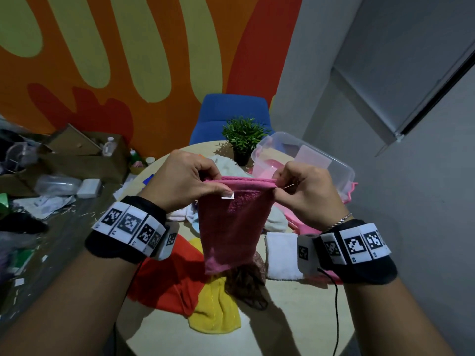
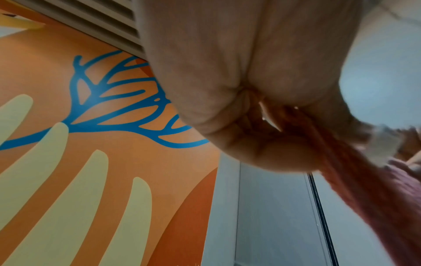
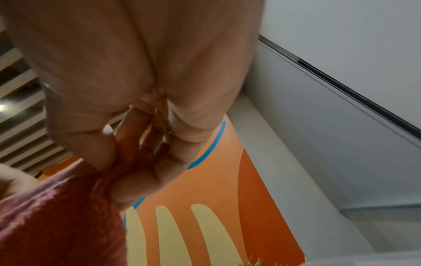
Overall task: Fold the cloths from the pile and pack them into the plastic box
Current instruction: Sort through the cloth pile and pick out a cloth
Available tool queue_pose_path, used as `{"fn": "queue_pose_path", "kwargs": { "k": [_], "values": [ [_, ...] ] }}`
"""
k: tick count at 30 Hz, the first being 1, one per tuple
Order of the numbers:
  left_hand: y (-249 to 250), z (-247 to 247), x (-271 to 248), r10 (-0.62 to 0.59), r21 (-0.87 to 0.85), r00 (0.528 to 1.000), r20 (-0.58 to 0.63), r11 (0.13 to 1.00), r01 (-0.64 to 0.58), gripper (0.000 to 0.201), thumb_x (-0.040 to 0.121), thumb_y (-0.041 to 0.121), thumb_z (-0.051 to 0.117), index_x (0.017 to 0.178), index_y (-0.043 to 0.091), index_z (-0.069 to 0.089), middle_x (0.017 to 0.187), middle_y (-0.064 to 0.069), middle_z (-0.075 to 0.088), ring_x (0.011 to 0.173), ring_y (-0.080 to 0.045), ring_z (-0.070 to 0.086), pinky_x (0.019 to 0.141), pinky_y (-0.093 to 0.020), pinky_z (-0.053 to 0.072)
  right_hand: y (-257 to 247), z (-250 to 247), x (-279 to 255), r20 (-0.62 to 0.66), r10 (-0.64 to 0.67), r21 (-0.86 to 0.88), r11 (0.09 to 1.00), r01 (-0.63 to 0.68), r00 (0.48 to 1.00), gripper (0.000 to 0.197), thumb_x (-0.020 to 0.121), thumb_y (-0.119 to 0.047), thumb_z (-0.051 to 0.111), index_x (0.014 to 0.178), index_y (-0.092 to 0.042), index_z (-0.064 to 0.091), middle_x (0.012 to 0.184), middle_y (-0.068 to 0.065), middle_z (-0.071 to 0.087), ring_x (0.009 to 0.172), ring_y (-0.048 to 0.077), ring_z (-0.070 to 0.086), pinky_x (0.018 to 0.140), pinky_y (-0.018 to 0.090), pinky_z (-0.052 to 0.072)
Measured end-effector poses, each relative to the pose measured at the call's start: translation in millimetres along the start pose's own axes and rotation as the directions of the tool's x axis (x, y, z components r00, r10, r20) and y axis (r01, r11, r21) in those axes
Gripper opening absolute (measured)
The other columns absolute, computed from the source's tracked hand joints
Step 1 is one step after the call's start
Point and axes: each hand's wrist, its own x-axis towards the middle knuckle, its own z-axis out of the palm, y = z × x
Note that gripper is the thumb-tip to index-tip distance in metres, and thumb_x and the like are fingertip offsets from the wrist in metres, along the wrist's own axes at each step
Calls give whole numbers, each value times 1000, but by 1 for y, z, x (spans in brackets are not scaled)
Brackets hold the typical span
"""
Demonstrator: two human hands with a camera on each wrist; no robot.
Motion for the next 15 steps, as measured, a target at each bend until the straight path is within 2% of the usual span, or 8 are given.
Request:
{"fn": "queue_pose_path", "kwargs": {
  "k": [4,7,9,13,15],
  "values": [
    [-2,-16,4,15,-38,996,86,999,-12,12,75,30,83,86,25,79,81,10,72,78,-15,66,63,-22,51,-2,-8,3,-21,20,-46,999,-21,1000,22,71,1,71,80,-19,72,71,-6,69,62,12,63,62,32,55],
    [-1,-16,6,31,-32,999,35,999,-30,14,75,34,80,84,22,79,79,12,70,76,-14,65,61,-17,48,-6,-9,6,18,-67,-155,986,69,998,25,71,-1,69,86,-20,74,74,-10,65,65,9,58,64,24,50],
    [0,-15,6,58,-23,998,-8,998,-58,17,76,35,80,83,20,78,76,13,69,72,-14,64,58,-14,44,-8,-9,8,36,-82,-201,976,87,996,21,71,-1,71,84,-18,73,71,-10,62,63,8,55,63,21,48],
    [3,-14,6,97,19,993,-67,995,-96,18,76,31,85,77,16,76,70,10,66,61,-13,58,53,-15,40,-11,-11,8,74,-51,-202,977,65,996,8,71,-9,70,76,-15,67,67,-4,65,63,12,62,61,37,54],
    [5,-14,6,107,46,992,-73,994,-104,22,75,36,84,75,16,75,67,8,66,58,-14,57,50,-16,39,-11,-10,8,53,-22,-168,985,30,998,9,68,-8,67,74,-15,66,67,-4,66,64,12,63,61,37,54]
  ]
}}
